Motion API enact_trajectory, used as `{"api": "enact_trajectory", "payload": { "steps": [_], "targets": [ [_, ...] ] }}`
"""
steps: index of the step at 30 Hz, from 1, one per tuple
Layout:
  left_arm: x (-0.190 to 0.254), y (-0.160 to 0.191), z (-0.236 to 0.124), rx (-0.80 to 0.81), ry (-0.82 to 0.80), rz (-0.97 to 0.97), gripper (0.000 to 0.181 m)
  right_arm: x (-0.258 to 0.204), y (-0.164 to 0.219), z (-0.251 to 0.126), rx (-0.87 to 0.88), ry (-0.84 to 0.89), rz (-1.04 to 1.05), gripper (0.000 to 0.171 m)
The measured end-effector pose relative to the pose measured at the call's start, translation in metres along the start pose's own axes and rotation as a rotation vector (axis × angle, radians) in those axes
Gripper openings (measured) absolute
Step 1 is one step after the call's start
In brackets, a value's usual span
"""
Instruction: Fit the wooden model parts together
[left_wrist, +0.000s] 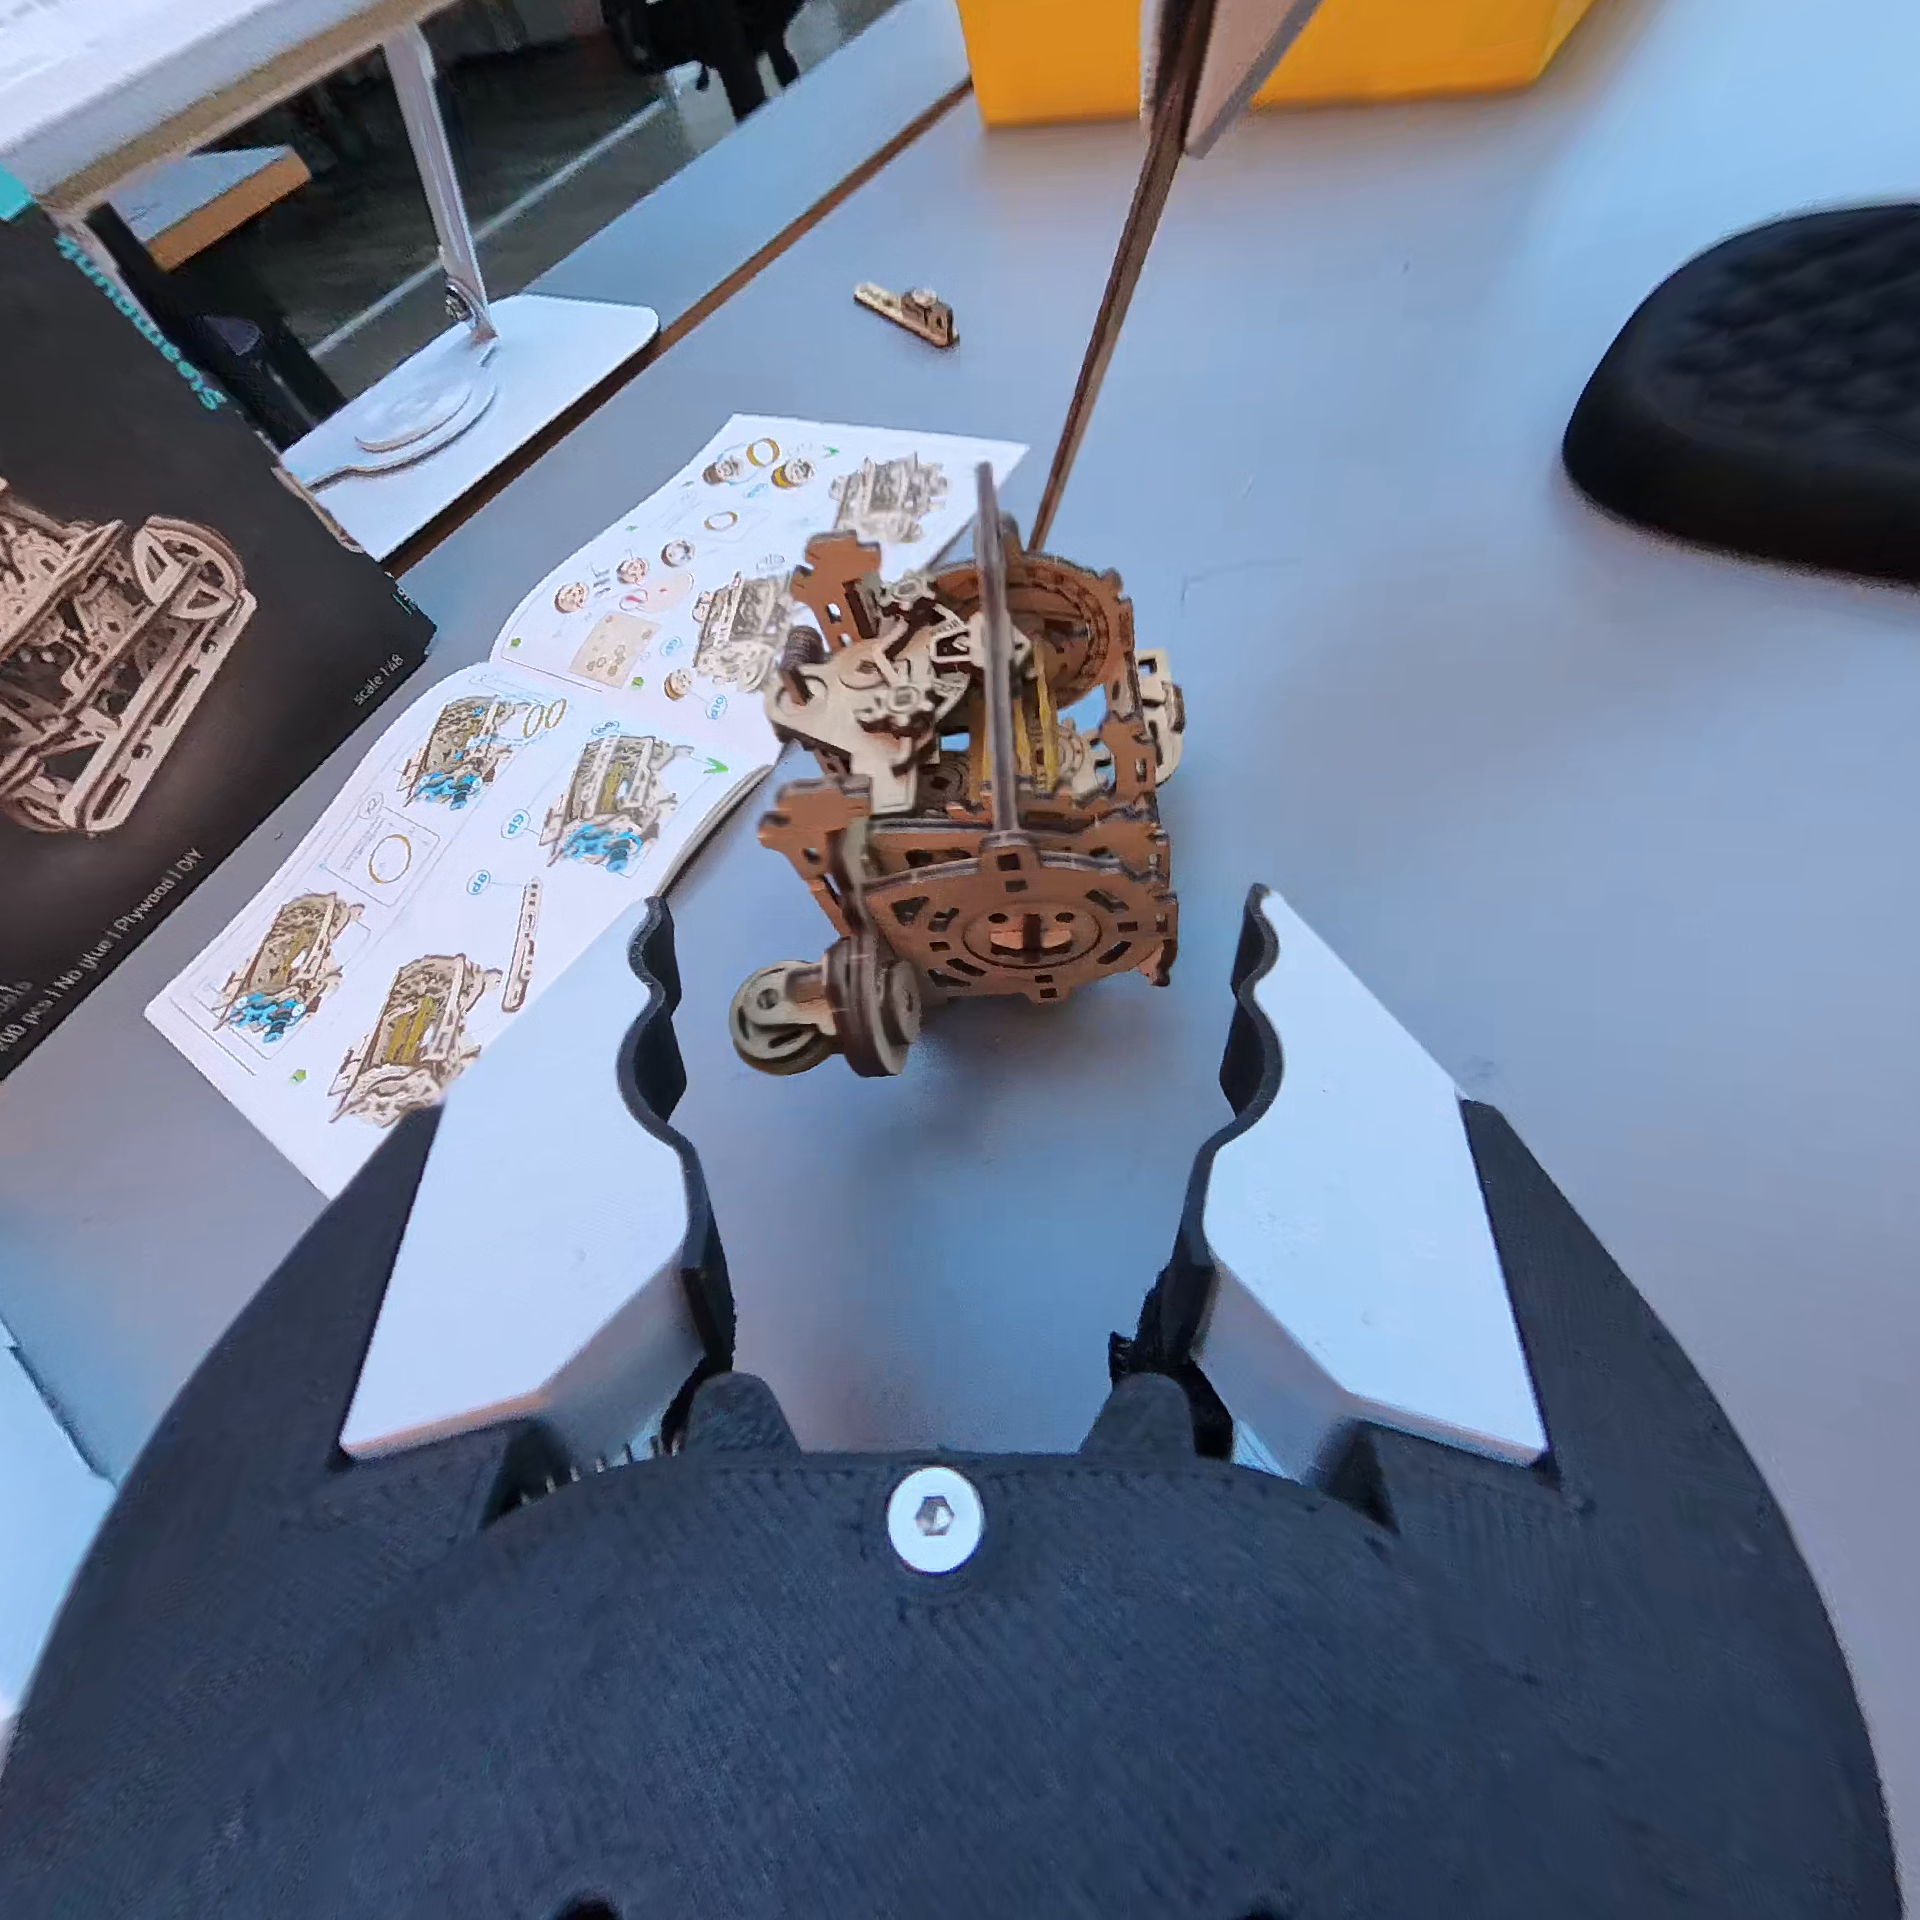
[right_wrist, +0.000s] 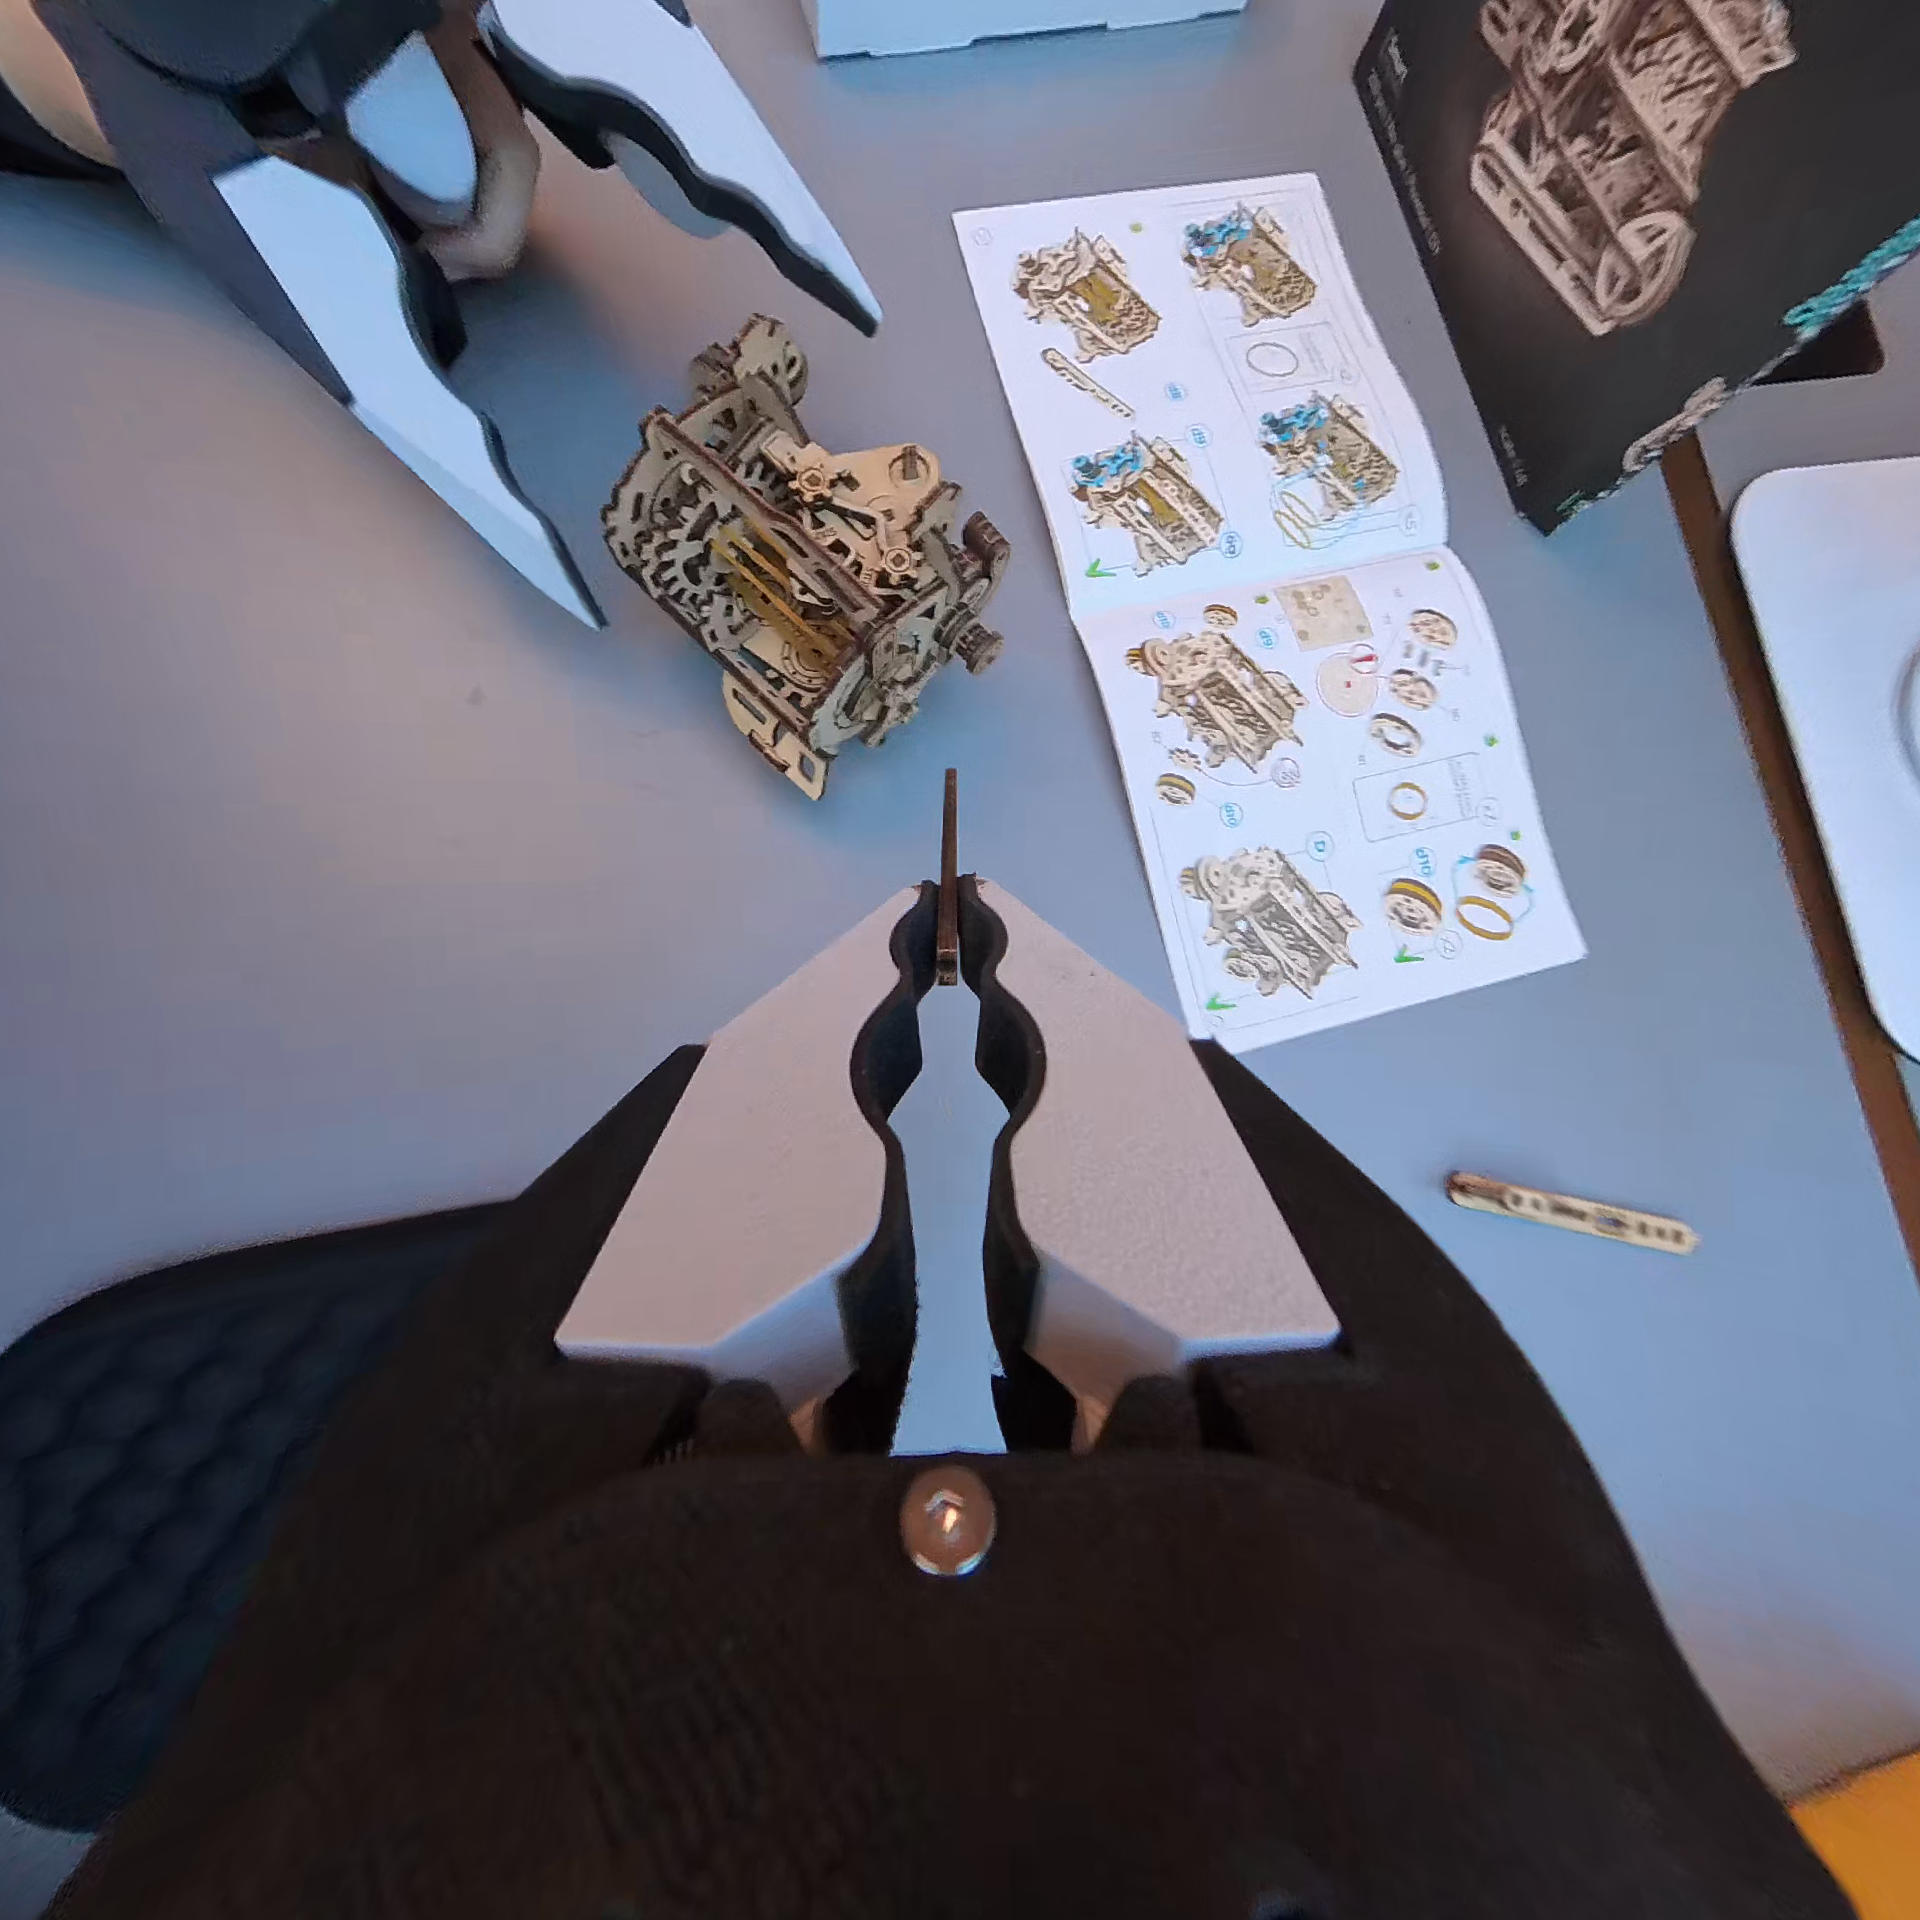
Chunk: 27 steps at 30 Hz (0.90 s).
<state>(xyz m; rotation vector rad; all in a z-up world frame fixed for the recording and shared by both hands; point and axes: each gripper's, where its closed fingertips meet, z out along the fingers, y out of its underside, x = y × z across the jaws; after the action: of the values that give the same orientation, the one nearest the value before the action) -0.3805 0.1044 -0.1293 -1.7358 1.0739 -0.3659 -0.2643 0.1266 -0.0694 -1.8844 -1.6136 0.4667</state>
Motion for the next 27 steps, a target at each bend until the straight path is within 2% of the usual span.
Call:
{"api": "enact_trajectory", "payload": {
  "steps": [5,7,13,21,24,27],
  "targets": [
    [-0.001,0.01,0.011,-0.082,-0.078,0.158,0.09,-0.019,-0.004,0.012,0.009,-0.109,0.0,0.002],
    [-0.001,0.011,0.01,-0.083,-0.074,0.162,0.083,-0.026,-0.01,0.008,0.034,-0.131,0.0,0.002],
    [0.001,0.012,0.004,-0.074,-0.002,0.15,0.078,-0.045,-0.02,0.001,0.079,-0.191,-0.044,0.002],
    [0.003,0.025,-0.013,-0.08,0.127,0.395,0.077,-0.049,-0.02,-0.006,0.069,-0.185,-0.076,0.002],
    [-0.008,0.024,-0.021,-0.08,0.087,0.405,0.088,-0.049,-0.022,-0.009,0.09,-0.202,-0.055,0.002],
    [-0.021,0.017,-0.031,-0.032,0.044,0.324,0.09,-0.048,-0.019,-0.005,0.08,-0.201,-0.045,0.002]
  ]
}}
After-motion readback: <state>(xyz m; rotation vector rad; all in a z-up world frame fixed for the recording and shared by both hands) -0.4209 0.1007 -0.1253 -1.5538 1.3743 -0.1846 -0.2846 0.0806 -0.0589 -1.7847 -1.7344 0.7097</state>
